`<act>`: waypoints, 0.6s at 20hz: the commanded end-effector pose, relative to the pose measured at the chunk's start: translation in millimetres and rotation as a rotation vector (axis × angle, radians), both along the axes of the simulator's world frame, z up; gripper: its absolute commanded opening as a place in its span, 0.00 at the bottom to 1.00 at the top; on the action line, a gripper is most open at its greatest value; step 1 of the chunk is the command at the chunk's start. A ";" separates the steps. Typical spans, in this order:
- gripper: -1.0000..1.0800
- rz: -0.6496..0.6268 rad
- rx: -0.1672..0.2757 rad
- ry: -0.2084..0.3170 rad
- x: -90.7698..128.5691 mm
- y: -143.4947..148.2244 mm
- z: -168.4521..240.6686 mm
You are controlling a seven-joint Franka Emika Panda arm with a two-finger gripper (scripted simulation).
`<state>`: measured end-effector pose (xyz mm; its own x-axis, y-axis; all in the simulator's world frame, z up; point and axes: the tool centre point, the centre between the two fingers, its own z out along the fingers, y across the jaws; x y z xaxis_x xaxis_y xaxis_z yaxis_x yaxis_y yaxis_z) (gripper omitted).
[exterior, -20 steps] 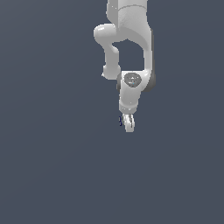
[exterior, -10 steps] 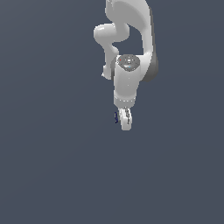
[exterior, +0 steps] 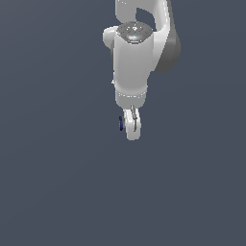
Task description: Pick up the object and move it to a goal position.
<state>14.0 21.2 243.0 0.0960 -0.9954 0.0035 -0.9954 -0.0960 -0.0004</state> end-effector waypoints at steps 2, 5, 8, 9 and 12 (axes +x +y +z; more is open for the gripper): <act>0.00 0.001 0.000 0.001 13.3 -8.6 29.7; 0.00 0.002 0.000 0.001 23.7 -14.9 51.5; 0.00 0.002 0.001 0.001 33.4 -20.5 71.1; 0.00 0.003 0.001 0.001 36.5 -22.1 77.2; 0.00 0.003 0.001 0.001 44.8 -26.9 93.3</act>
<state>54.7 -3.3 327.8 0.0984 -0.9951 0.0020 -0.9951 -0.0984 -0.0002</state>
